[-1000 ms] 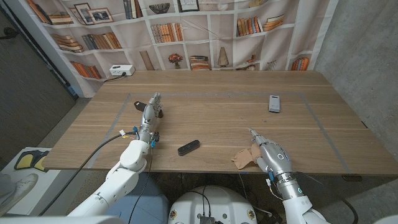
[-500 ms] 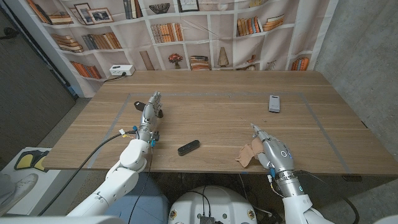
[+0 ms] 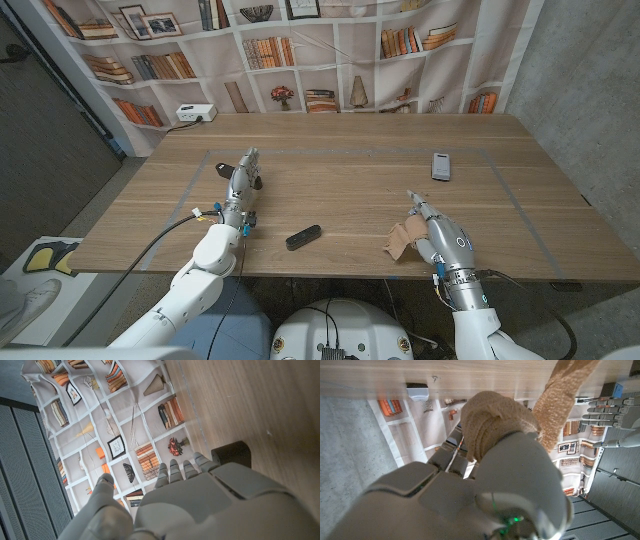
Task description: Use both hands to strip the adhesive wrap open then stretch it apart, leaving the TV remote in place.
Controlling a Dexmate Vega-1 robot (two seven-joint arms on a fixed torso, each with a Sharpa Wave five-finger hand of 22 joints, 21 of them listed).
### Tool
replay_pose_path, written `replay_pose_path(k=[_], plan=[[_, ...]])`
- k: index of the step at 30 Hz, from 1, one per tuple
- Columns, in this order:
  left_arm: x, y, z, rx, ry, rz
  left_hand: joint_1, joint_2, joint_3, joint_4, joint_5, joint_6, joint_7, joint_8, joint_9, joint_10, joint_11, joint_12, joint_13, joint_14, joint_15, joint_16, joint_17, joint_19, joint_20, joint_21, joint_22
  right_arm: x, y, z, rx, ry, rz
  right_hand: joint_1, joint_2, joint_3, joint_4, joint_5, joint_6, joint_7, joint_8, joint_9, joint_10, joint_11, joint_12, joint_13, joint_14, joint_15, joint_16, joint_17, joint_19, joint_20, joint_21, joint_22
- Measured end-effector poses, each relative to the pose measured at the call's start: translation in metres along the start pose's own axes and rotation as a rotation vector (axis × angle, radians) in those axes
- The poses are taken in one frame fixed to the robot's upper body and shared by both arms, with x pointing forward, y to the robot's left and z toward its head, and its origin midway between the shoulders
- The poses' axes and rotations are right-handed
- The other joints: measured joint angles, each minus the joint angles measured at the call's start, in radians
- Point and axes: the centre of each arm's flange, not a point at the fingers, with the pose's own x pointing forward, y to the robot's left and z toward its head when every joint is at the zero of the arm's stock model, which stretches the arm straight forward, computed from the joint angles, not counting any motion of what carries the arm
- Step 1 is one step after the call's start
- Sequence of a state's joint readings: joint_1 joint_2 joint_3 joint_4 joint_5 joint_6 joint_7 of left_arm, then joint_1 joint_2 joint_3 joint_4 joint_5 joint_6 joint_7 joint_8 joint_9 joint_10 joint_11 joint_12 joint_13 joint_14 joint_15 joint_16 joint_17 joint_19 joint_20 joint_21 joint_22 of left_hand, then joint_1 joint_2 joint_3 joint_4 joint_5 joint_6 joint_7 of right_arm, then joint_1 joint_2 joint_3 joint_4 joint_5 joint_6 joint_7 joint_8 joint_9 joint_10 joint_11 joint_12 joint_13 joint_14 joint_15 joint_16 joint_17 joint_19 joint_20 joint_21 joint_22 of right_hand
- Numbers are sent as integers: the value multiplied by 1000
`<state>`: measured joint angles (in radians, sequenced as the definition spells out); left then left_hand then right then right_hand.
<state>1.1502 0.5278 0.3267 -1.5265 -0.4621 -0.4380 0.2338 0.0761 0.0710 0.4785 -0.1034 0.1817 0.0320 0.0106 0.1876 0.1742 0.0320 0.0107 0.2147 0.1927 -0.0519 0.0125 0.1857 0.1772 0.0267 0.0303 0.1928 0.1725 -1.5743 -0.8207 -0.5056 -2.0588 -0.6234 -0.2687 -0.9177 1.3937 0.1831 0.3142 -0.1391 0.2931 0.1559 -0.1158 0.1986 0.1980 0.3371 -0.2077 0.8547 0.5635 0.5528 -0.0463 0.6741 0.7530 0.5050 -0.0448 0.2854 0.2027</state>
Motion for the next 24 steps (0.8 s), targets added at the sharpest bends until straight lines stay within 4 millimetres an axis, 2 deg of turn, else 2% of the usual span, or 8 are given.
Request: replay_pose_path(k=[6,13,22,24], plan=[[0,-2,0,3,-4,-2,-3,3,0,0,0,0,0,0,0,0,0,0,0,0,0,0,0,0,0,0,0,8,-6,-2,34,10,-35,0,0,-7,1,-2,2,2,0,0,-1,1,7,9,0,0,1,0,0,0,0,0],[0,-2,0,5,-5,2,-5,5,-3,3,0,0,0,0,0,0,0,0,0,0,0,0,2,0,0,0,3,15,-11,-5,36,13,-56,5,-5,-12,-4,-12,-4,7,-7,0,-42,5,8,23,-14,-9,-21,-2,-4,4,0,-2],[-1,-5,0,2,-6,0,-8,2,-1,10,0,0,0,0,0,0,0,0,0,0,0,0,2,0,0,0,2,23,-19,0,149,-8,-77,5,-5,-14,-3,-13,-13,9,-7,0,-56,5,8,25,-37,0,-47,-12,-4,4,8,-3],[-1,-6,0,1,-5,0,-10,0,-3,11,0,0,0,0,0,0,0,0,0,0,0,0,2,0,0,0,2,24,-20,0,163,-7,-79,5,-5,-16,0,-19,-13,9,-7,0,-56,5,8,20,-38,-2,-56,-16,12,15,14,-3]])
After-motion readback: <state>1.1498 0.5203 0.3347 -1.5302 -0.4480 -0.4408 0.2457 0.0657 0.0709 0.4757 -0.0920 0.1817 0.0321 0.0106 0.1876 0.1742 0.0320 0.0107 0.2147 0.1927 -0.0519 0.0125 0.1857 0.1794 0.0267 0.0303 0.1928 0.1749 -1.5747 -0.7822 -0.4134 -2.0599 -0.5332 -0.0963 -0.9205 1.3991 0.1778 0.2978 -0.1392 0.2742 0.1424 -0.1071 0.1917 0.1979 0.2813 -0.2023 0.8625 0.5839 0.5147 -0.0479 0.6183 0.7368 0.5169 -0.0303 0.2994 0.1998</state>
